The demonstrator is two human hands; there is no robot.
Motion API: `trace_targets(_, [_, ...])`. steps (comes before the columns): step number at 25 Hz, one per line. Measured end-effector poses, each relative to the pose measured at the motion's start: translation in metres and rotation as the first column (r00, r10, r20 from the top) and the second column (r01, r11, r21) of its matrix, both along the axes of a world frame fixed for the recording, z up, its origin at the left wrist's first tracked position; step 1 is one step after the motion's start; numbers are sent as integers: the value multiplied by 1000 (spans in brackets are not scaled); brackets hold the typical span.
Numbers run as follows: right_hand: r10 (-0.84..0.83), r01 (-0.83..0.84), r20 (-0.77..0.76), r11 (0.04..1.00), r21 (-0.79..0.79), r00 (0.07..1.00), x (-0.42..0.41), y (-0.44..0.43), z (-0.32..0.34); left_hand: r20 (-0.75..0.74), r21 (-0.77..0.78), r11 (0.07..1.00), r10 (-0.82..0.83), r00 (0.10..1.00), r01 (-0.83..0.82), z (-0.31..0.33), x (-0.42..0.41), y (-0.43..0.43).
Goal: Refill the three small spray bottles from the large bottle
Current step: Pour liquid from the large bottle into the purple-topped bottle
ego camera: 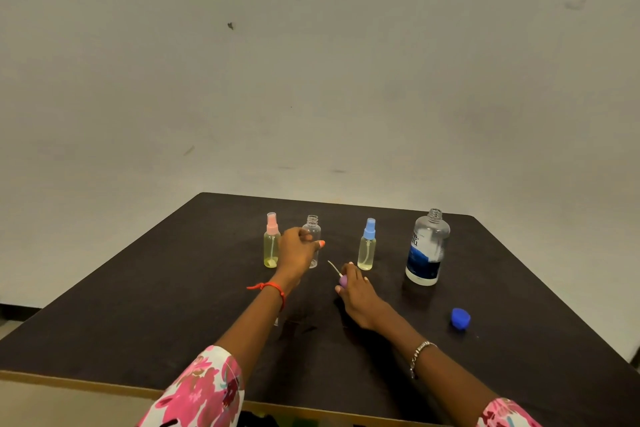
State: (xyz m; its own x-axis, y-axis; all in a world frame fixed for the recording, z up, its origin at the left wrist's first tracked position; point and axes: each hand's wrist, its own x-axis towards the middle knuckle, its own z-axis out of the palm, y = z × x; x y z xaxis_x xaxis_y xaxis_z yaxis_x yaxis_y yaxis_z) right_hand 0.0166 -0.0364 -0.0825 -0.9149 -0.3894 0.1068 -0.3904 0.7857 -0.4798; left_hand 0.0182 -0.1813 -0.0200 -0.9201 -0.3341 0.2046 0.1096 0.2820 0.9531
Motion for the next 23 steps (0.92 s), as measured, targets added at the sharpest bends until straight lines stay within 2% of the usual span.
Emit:
trace_targets(2, [-16, 9, -52, 993, -118, 999, 7, 6, 8, -4, 2, 1000, -4, 1000, 4, 0, 0, 0])
trace_targets(4, [-113, 47, -208, 954, -297, 972, 12, 13, 21, -10, 11, 1000, -7, 1000, 8, 0, 0, -1])
trace_targets(5, [-230, 85, -340, 916, -392, 912, 11, 17, 29, -10, 12, 1000, -10, 1000, 10, 0, 0, -1])
trace_targets(7, [-507, 175, -514, 809, -562, 692, 3, 28, 48, -10, 18, 1000, -15, 1000, 15, 0, 0, 0])
trace_targets(8, [-623, 226, -500, 733, -641, 602, -2, 35, 59, -13, 23, 1000, -18, 1000, 19, 1, 0, 0])
trace_targets(10, [-783, 357, -342, 563, -745, 520, -13, 55, 73, -23, 32, 999, -27, 999, 27, 2, 1, 1])
trace_targets(11, [-821, 435, -247, 498, -750, 515, -18, 65, 74, -26, 32, 999, -30, 999, 31, 3, 2, 2])
trace_targets(13, [-831, 566, -66, 431, -703, 552, -27, 83, 68, -36, 30, 999, -33, 999, 34, 5, 3, 3])
trace_targets(16, [-724, 600, 121, 452, -661, 679, -37, 97, 54, -41, 15, 999, -36, 999, 36, 10, 5, 3])
trace_targets(19, [-680, 549, 129, 450, -704, 722, -41, 100, 53, -43, 16, 999, -30, 999, 31, 14, 6, 0])
trace_targets(23, [-659, 456, -1, 521, -721, 752, -36, 92, 66, -58, 39, 998, -53, 997, 56, 21, 7, -4])
